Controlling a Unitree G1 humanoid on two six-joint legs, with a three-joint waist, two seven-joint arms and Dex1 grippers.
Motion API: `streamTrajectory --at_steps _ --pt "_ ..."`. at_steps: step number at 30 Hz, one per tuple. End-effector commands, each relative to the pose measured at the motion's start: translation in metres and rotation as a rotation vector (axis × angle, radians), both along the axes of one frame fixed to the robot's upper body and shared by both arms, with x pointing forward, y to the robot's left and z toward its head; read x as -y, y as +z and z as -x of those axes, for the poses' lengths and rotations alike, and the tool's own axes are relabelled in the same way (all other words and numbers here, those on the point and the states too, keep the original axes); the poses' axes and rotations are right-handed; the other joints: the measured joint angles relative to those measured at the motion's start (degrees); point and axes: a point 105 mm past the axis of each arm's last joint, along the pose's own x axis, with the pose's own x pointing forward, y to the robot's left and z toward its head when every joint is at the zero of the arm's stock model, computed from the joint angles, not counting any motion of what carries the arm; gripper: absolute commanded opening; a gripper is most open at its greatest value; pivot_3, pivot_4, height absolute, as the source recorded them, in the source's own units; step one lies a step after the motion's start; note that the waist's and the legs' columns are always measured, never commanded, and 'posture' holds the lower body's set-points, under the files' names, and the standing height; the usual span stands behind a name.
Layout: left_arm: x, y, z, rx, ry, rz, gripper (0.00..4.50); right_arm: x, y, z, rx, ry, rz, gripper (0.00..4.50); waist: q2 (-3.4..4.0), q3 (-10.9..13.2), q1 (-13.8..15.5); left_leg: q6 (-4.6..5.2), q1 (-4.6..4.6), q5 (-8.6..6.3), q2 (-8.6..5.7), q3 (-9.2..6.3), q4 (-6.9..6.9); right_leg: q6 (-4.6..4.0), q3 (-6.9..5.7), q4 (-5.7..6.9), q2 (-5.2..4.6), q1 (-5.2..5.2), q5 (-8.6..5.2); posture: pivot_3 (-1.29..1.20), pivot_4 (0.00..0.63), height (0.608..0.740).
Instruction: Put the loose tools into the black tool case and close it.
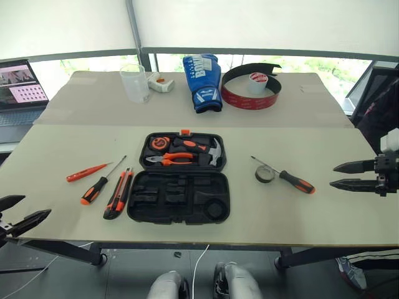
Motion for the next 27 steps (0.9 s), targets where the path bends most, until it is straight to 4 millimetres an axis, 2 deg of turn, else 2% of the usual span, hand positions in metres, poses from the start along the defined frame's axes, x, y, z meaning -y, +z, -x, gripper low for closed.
streamTrajectory --at_steps 1,4,7,10,16,21,27 --pt "0.002 0.002 -0.008 0.006 -0.012 -0.009 4.5 0.0 0.014 0.005 0.057 0.036 0.002 3.3 0.0 0.0 0.0 0.0 0.0 0.0 0.0 0.0 0.0 0.0 0.0 0.0 0.0 0.0 0.0 0.0 0.15 0.727" --pt "0.013 -0.004 -0.02 -0.006 -0.028 0.023 4.5 -0.005 0.022 0.004 0.108 0.048 -0.008 3.3 0.09 0.0 0.4 -0.03 0.05 0.02 0.0 0.0 0.01 0.0 0.0 0.02 -0.01 0.07 0.0 0.0 0.15 0.727" --pt "0.037 -0.007 -0.031 -0.033 -0.094 0.042 4.5 -0.033 0.034 -0.002 0.194 0.102 -0.04 3.3 0.06 0.0 0.3 -0.04 0.04 0.03 0.0 0.0 0.0 0.01 0.0 0.04 -0.01 0.07 0.0 0.0 0.15 0.727" --pt "0.047 -0.015 -0.038 -0.067 -0.112 0.046 4.5 -0.06 0.036 0.005 0.189 0.167 -0.07 3.3 0.06 0.0 0.1 -0.07 0.04 0.04 0.0 0.0 -0.02 0.01 0.01 0.06 0.0 0.07 0.01 0.0 0.15 0.727" --pt "0.044 -0.041 -0.058 -0.143 -0.037 0.007 4.5 -0.122 0.039 0.031 0.196 0.335 -0.133 3.3 0.06 0.0 0.4 -0.14 0.09 0.09 0.0 0.01 -0.1 -0.01 -0.01 0.09 0.01 0.07 0.03 0.0 0.15 0.727" --pt "0.052 -0.052 -0.071 -0.158 -0.058 0.033 4.5 -0.14 0.043 0.046 0.207 0.381 -0.164 3.3 -0.02 0.0 0.6 -0.14 0.1 0.09 -0.01 0.0 -0.08 0.01 0.0 0.03 0.01 0.13 0.03 0.0 0.15 0.727" --pt "0.058 -0.058 -0.089 -0.156 -0.072 0.052 4.5 -0.153 0.046 0.05 0.226 0.405 -0.181 3.3 -0.06 0.0 1.0 -0.14 0.14 0.09 -0.01 -0.01 -0.09 0.0 -0.01 0.02 0.01 0.16 0.04 0.0 0.15 0.727"
